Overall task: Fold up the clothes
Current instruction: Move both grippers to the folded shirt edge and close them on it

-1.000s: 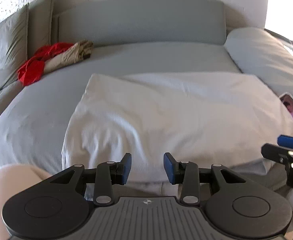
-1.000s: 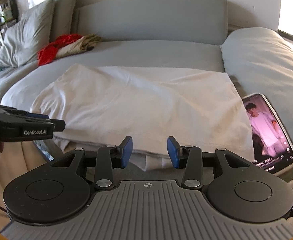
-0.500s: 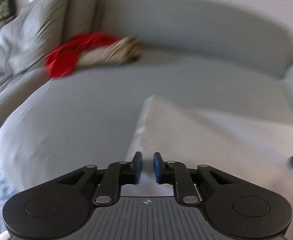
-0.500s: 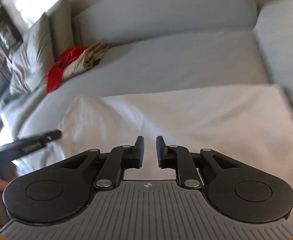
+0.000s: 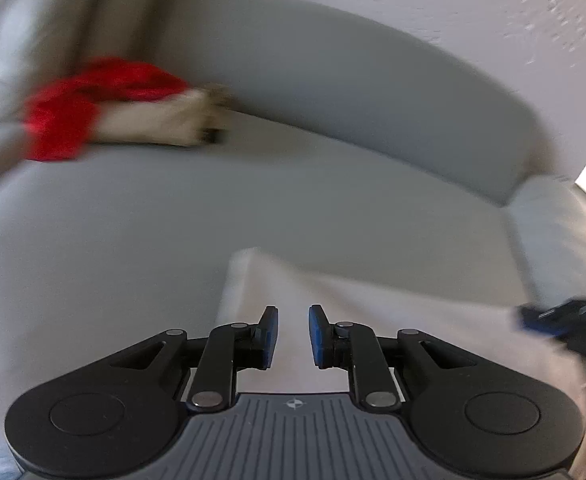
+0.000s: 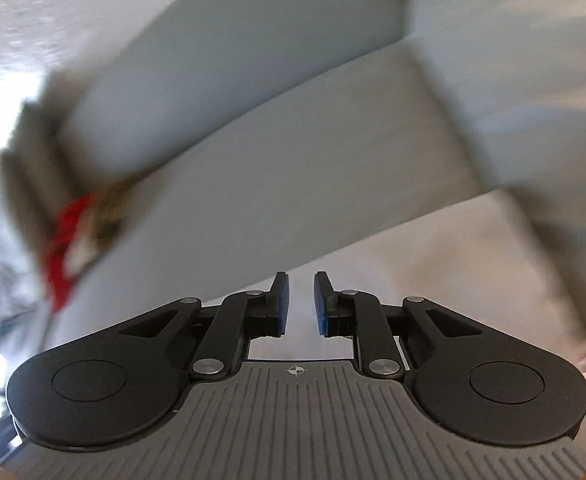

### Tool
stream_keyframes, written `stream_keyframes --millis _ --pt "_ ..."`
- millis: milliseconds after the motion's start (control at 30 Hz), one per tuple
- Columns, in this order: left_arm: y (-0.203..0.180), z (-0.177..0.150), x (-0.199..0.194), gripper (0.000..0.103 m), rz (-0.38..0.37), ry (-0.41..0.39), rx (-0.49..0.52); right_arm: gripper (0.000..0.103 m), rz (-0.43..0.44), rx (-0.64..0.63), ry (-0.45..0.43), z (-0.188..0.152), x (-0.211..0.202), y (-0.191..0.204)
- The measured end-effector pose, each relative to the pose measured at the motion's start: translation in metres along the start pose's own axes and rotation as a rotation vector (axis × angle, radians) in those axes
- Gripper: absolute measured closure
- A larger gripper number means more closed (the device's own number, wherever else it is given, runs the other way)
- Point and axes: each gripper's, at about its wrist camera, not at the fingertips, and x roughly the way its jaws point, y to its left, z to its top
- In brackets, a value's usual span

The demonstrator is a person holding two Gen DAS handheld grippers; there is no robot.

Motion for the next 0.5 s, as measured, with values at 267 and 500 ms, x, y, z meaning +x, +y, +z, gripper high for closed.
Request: stream_keyframes --millis 267,500 --pt "0.042 0.009 0.071 0.096 0.060 -0.019 -0.156 0.085 0.237 0.126 0.196 -0.001 0.075 -0.001" --pt "0.053 0.019 0.066 0.095 0.270 -0.097 -0.112 0.097 -0.081 0.108 -0.064 0.020 0.069 -0.018"
